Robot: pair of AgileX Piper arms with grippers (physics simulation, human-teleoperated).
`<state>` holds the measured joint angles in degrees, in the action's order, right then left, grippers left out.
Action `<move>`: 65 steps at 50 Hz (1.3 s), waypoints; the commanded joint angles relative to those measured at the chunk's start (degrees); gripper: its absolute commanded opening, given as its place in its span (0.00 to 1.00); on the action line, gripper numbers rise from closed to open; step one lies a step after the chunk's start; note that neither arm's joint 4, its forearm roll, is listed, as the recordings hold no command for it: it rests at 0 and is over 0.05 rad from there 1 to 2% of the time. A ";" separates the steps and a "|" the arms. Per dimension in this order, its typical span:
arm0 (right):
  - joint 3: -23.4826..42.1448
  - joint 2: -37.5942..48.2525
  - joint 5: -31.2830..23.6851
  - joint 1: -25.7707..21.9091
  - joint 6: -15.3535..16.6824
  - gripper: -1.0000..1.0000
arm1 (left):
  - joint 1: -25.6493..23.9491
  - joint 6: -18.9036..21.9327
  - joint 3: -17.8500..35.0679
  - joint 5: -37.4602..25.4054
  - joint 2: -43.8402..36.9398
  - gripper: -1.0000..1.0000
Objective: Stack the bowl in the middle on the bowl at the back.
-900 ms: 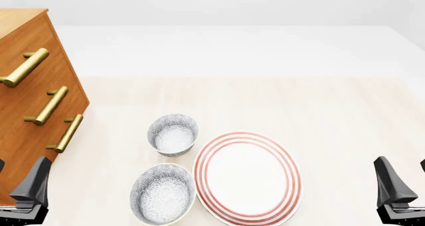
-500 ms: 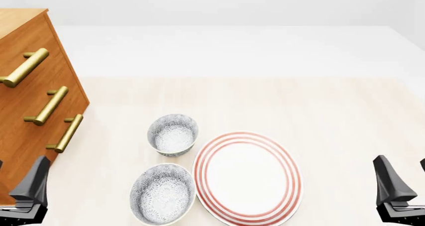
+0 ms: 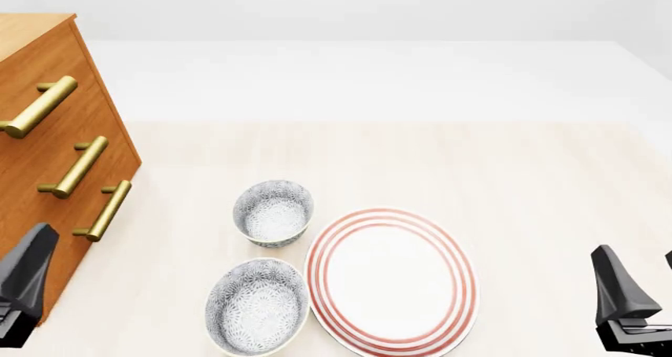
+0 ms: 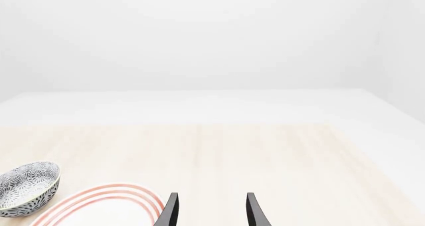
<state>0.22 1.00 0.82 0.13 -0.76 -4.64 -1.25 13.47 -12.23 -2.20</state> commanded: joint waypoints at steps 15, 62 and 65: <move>-0.02 -0.24 -0.29 -0.01 -0.21 1.00 | -16.35 -20.45 11.19 -11.25 -20.91 1.00; -0.03 -0.59 -0.52 -0.09 -0.03 1.00 | -33.15 -37.12 2.41 -4.40 -38.65 1.00; -0.03 -0.55 -0.49 -0.09 -0.01 1.00 | -32.27 -36.68 1.23 -2.89 -39.63 1.00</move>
<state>0.18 0.45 0.31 0.07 -0.83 -37.21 -37.78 18.78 -19.01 -39.53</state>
